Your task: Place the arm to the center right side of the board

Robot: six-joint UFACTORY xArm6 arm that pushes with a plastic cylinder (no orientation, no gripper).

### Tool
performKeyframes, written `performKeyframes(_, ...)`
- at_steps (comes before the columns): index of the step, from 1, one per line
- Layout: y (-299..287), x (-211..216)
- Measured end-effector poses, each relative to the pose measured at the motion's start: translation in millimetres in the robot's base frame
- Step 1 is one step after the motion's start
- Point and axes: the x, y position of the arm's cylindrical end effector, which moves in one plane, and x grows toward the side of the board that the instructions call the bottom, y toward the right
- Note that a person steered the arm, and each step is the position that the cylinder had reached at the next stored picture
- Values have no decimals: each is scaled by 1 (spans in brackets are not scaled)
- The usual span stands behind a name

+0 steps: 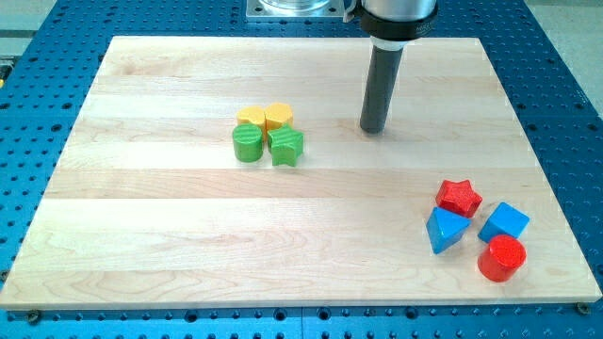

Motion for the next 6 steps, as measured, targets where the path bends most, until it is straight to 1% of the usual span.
performKeyframes(3, 0, 3)
performKeyframes(4, -18, -14)
performKeyframes(5, -24, -54)
performKeyframes(6, 69, -52)
